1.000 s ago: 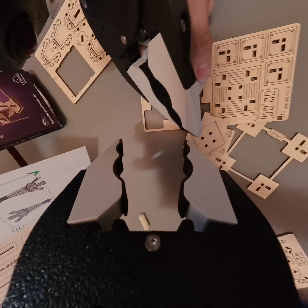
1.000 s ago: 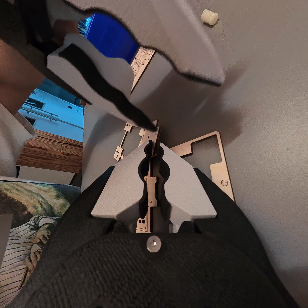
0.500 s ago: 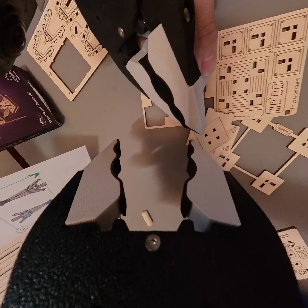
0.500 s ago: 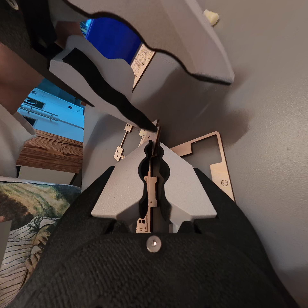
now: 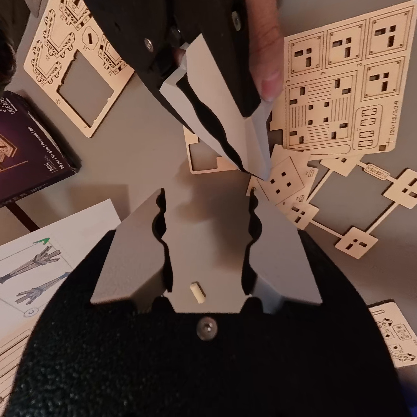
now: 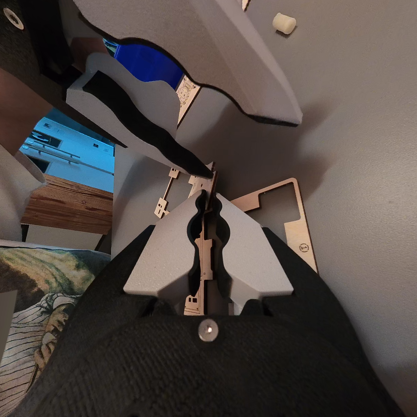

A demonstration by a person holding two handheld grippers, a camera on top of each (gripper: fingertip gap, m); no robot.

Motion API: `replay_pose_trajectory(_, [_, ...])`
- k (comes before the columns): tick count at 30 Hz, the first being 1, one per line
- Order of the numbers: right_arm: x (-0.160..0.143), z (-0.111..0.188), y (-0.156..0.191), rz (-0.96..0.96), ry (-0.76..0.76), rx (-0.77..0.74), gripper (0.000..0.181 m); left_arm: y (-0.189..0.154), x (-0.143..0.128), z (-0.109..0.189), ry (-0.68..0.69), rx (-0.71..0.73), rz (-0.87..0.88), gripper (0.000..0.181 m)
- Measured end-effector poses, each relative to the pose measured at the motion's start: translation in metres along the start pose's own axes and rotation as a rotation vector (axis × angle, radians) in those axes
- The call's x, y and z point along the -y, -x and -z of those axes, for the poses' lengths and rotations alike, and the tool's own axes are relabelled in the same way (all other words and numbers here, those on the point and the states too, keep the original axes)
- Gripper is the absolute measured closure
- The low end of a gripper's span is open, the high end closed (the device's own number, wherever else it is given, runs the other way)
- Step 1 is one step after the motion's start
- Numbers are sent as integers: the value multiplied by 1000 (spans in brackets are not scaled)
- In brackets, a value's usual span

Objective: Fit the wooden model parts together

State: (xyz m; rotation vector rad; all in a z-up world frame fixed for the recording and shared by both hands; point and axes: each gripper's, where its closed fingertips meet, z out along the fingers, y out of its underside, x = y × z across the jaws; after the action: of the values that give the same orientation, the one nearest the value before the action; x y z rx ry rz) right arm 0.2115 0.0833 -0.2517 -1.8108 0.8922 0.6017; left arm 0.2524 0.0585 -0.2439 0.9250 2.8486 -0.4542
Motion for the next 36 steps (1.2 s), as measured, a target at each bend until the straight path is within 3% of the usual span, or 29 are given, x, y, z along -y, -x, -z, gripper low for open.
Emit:
replay_pose_trajectory(11, [0,0,-1,0,4,-8,177,4,1,-6,54,1,-71,103])
replay_pose_trajectory(36, [-3,-1,-2,0,21,-16,177,-9,1,-16,11,-125,-38,122])
